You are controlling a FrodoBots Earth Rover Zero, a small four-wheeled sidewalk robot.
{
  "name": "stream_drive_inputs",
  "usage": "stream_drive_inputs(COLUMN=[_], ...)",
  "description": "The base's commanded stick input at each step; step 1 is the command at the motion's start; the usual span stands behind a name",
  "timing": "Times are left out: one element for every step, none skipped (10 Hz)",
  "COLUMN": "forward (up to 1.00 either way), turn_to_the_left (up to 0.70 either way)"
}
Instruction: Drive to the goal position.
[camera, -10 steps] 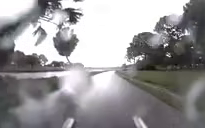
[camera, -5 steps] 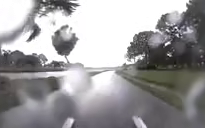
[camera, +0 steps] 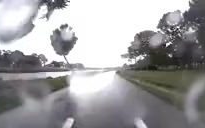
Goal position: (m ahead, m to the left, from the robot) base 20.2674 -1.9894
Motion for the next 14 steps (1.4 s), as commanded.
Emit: stream_drive_inputs(forward=[1.0, 1.0, 1.0, 1.0, 1.0, 1.0, 1.0, 1.0, 1.0, 1.0, 1.0, 1.0, 1.0, 1.0], turn_to_the_left=[0.0, 0.0, 0.0, -0.11, -0.36, -0.34, 0.0, 0.0, 0.0, 0.0, 0.0, 0.0, 0.0, 0.0])
